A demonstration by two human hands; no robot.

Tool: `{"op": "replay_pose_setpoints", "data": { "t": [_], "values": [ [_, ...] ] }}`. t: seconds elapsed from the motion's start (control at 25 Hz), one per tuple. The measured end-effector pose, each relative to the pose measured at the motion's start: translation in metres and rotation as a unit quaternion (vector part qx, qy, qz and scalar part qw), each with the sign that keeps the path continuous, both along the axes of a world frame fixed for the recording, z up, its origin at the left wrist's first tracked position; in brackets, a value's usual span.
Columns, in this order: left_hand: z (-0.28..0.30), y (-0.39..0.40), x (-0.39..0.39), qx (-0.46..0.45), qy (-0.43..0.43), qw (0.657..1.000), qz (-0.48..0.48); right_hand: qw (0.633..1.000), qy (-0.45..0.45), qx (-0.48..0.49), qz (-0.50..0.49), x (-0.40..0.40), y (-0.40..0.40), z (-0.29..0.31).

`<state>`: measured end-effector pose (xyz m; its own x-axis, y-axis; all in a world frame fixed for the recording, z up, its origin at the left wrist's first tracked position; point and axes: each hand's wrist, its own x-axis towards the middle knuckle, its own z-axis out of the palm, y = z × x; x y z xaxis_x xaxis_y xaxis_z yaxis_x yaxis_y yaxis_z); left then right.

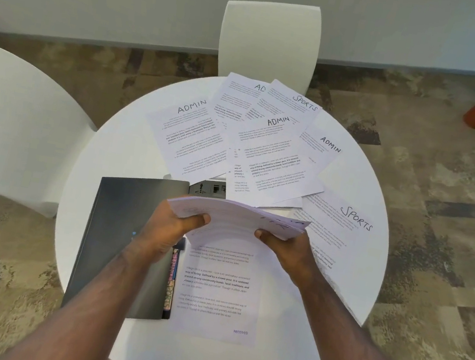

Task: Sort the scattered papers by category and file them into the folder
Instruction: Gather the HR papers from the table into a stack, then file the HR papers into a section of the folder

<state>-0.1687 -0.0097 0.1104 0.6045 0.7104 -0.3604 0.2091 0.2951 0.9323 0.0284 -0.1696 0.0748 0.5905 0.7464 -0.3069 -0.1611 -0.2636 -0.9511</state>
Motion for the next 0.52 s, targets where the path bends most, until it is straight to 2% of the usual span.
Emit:
{"op": "replay_pose_setpoints", "data": {
  "t": [0.12, 0.24, 0.32, 0.4, 0.48, 0.52],
  "values": [
    [0.001, 0.003, -0.005, 0.009, -0.009, 1.000, -0.004, 1.000, 0.001, -0.018, -0.009, -0.003, 0.004, -0.005],
    [0.009, 0.014, -0.010, 0.043, -0.067, 0.996, -0.039, 0.998, 0.002, -0.037, -0.044, 0.003, 0.011, 0.001],
    [0.005, 0.028, -0.014, 0.087, -0.077, 0.993, -0.011, 0.995, -0.007, -0.033, -0.095, 0.018, 0.013, 0.010],
    [-0.014, 0.042, -0.024, 0.127, 0.010, 0.989, 0.078, 0.989, 0.000, -0.001, -0.151, 0.037, 0.007, 0.017],
    [-0.046, 0.048, -0.041, 0.159, 0.213, 0.956, 0.128, 0.981, 0.010, 0.026, -0.191, 0.053, -0.008, 0.021],
    [-0.066, 0.047, -0.051, 0.160, 0.322, 0.927, 0.104, 0.978, 0.014, 0.030, -0.204, 0.059, -0.017, 0.020]
  ]
}}
